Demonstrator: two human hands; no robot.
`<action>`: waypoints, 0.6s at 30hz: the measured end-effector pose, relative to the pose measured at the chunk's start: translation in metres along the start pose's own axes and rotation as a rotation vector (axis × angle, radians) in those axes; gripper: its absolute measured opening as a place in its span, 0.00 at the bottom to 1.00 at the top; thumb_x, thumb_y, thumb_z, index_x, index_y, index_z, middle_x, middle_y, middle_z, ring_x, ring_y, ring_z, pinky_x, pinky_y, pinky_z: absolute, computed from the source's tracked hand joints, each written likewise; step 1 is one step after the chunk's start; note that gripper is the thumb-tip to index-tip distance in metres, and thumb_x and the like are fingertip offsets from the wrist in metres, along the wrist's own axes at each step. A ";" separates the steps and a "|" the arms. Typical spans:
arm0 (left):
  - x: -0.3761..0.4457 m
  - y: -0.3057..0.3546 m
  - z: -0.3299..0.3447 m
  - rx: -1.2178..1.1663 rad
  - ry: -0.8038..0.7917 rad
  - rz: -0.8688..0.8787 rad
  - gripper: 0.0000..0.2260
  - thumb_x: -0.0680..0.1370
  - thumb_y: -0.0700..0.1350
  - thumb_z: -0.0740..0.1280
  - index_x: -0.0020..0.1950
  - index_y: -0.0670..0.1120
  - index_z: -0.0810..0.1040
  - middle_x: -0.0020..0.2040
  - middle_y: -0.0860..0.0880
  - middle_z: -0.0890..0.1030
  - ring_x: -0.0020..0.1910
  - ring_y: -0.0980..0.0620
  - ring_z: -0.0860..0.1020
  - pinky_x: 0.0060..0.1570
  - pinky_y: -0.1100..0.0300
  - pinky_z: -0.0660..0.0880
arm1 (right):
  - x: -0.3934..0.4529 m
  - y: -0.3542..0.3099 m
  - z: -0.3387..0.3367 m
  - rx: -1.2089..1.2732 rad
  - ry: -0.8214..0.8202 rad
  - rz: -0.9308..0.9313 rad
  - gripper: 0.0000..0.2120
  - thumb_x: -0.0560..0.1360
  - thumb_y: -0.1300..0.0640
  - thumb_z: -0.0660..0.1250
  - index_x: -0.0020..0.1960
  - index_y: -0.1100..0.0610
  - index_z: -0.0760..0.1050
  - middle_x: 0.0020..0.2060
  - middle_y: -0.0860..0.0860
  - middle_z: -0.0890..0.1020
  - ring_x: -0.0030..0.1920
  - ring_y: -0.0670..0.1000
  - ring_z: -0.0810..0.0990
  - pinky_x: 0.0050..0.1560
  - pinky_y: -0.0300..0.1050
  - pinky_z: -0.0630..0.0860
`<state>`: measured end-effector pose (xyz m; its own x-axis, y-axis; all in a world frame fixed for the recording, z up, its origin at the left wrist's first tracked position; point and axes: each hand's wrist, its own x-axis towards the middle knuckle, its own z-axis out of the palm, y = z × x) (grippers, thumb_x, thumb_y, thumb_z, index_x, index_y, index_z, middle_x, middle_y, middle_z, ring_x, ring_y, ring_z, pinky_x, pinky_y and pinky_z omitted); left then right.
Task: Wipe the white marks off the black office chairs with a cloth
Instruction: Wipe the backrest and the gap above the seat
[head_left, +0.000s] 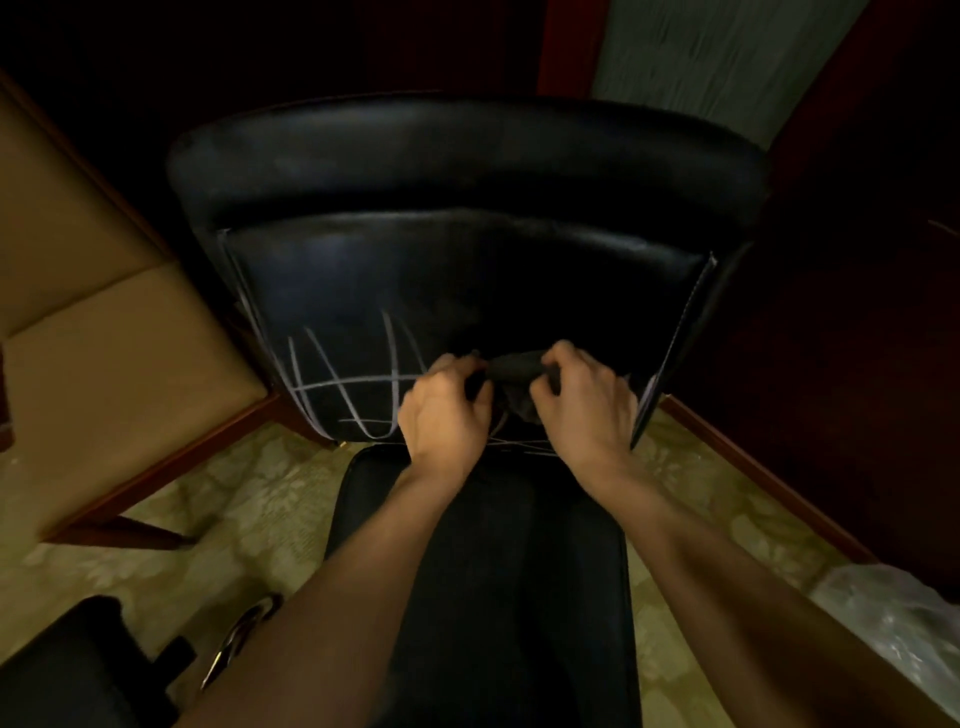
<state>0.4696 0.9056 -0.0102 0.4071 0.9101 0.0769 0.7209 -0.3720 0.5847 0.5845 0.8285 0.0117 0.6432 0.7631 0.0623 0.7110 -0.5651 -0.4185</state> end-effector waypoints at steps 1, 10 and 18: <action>0.004 0.005 -0.009 -0.026 0.074 0.037 0.12 0.78 0.45 0.70 0.61 0.50 0.82 0.54 0.49 0.82 0.51 0.47 0.81 0.44 0.58 0.72 | 0.004 -0.008 -0.010 0.030 0.071 -0.037 0.10 0.78 0.53 0.65 0.58 0.52 0.75 0.52 0.52 0.81 0.50 0.57 0.82 0.46 0.48 0.72; 0.029 0.003 -0.019 -0.101 0.146 0.045 0.11 0.78 0.44 0.69 0.60 0.49 0.81 0.54 0.49 0.83 0.51 0.47 0.82 0.47 0.54 0.76 | 0.023 -0.025 -0.009 0.063 0.071 -0.075 0.11 0.79 0.53 0.64 0.60 0.53 0.74 0.53 0.52 0.82 0.53 0.58 0.81 0.47 0.50 0.73; 0.028 -0.026 -0.053 -0.006 0.208 0.145 0.11 0.77 0.46 0.70 0.58 0.49 0.82 0.52 0.49 0.82 0.50 0.46 0.82 0.44 0.56 0.75 | 0.020 -0.059 -0.025 0.075 0.030 -0.122 0.11 0.77 0.52 0.66 0.58 0.52 0.77 0.47 0.53 0.83 0.50 0.58 0.82 0.44 0.45 0.69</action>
<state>0.4326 0.9507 0.0193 0.3817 0.8655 0.3244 0.6599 -0.5010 0.5600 0.5629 0.8696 0.0598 0.5626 0.8142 0.1438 0.7620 -0.4431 -0.4723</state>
